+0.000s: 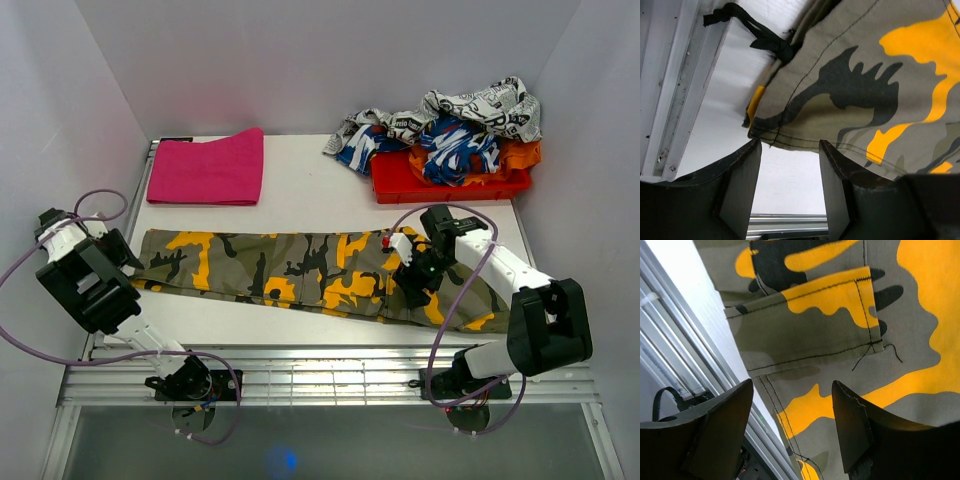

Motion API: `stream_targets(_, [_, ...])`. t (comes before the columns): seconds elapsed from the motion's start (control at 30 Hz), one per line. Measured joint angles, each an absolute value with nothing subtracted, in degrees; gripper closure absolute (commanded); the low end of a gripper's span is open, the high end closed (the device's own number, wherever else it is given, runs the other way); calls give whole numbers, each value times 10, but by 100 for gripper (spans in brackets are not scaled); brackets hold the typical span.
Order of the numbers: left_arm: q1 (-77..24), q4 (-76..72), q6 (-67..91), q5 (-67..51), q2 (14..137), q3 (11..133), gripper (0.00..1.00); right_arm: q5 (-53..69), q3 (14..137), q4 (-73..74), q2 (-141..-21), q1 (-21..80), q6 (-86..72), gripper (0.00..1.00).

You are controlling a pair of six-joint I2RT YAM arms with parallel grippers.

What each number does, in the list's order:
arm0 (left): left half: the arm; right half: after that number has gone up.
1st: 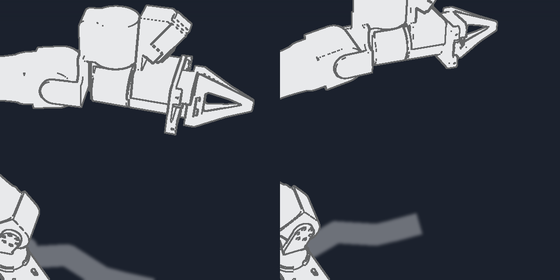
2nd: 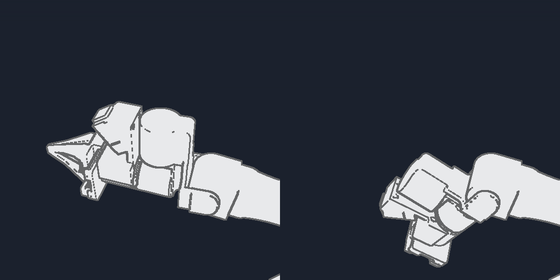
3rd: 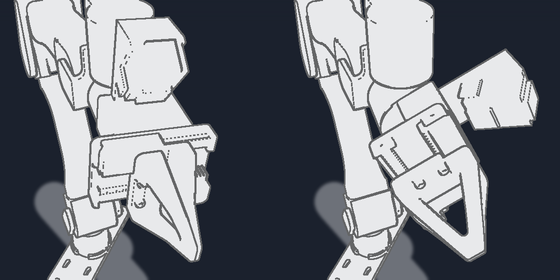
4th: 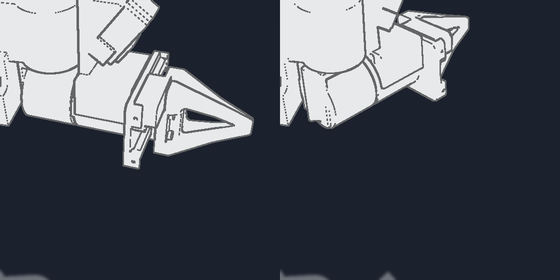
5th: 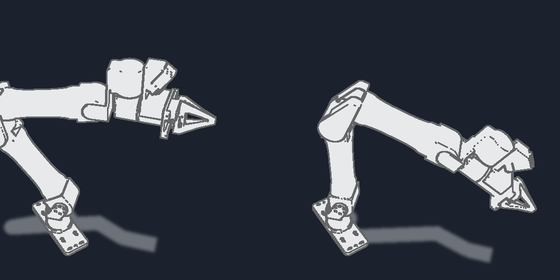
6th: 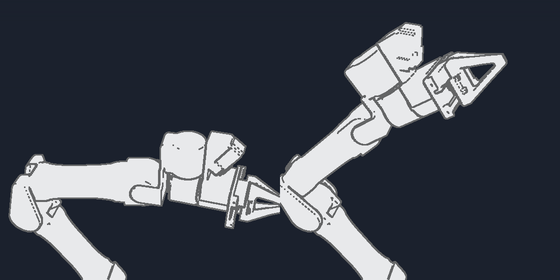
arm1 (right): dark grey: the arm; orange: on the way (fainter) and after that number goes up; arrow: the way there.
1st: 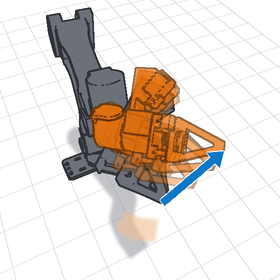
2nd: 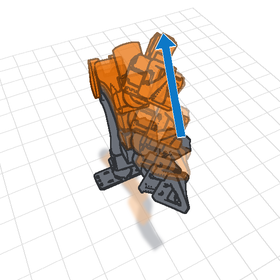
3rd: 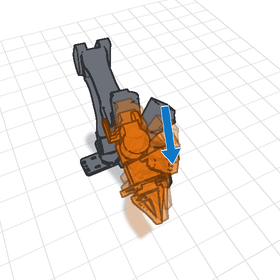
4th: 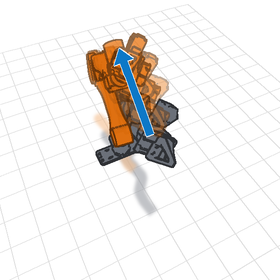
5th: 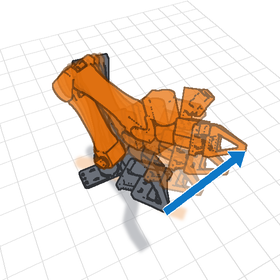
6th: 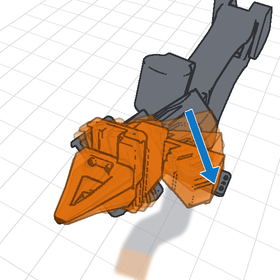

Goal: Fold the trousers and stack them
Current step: Fold the trousers

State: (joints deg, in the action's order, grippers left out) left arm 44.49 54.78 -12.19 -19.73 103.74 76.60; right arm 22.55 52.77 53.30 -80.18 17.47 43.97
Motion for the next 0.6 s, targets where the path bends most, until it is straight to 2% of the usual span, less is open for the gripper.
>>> stream_targets(0.2, [443, 512, -92, -180, 1038, 752, 41, 186, 490, 499, -802, 178, 442, 32])
stream_targets(0.43, [443, 503, -72, -161, 1039, 745, 42, 155, 459, 466, -802, 180, 446, 41])
stream_targets(0.6, [443, 497, -60, -149, 1039, 738, 39, 142, 453, 456, -802, 181, 452, 41])
